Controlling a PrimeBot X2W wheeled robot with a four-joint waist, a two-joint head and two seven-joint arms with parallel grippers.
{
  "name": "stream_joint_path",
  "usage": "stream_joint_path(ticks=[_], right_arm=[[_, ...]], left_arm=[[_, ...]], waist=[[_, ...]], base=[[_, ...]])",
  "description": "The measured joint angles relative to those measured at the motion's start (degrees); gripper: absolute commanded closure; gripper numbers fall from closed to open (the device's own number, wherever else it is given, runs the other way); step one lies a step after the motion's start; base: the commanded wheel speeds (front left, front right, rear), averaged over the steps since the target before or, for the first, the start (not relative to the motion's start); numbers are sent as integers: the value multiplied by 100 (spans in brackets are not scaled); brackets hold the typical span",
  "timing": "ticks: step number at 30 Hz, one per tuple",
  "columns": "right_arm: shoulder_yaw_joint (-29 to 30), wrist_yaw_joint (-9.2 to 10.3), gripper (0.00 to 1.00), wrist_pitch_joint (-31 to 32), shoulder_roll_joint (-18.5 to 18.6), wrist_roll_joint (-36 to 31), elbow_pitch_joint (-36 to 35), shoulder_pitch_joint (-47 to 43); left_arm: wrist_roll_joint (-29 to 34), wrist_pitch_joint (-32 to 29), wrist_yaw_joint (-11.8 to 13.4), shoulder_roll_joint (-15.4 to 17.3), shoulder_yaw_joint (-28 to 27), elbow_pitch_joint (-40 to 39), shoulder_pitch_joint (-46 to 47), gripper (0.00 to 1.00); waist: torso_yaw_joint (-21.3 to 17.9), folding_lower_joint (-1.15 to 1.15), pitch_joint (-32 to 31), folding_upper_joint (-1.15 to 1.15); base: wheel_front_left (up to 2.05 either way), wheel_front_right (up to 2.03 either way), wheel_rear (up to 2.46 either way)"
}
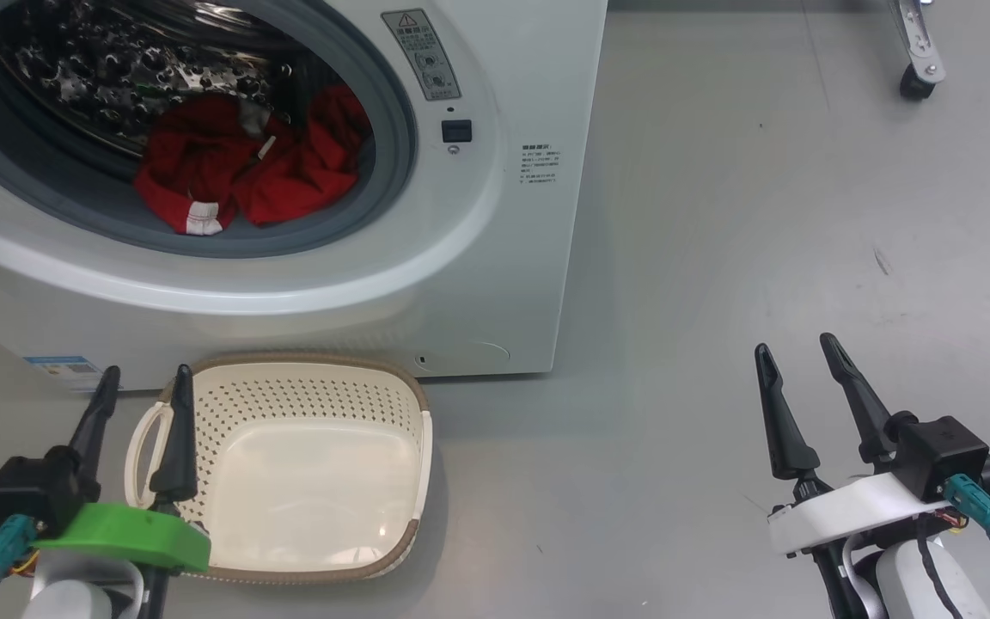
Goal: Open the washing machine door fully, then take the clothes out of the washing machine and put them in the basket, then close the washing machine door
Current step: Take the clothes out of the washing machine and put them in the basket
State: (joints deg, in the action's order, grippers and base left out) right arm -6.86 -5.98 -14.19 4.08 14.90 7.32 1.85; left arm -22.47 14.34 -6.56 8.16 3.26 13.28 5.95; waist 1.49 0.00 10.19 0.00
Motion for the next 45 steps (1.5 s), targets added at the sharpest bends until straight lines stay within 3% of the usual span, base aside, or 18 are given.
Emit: stream_joint_path(ticks=[17,32,45], right_arm=[[-274,-1,0,0,-59,-1,-182,408],[-476,-43,0,-1,-109,18,-213,750],[-561,-43,0,-1,-152,135,-235,923]], left_arm=[[286,-823,230,801,-336,-136,1263,0],[650,-2001,521,1675,-526,534,2522,0],[1045,-3014,683,2339,-506,1148,3497,0]], waist=[[-530,0,988,0],[-1414,0,1770,0],[-1936,0,2331,0]], base=[[0,0,0],[0,0,0],[0,0,0]])
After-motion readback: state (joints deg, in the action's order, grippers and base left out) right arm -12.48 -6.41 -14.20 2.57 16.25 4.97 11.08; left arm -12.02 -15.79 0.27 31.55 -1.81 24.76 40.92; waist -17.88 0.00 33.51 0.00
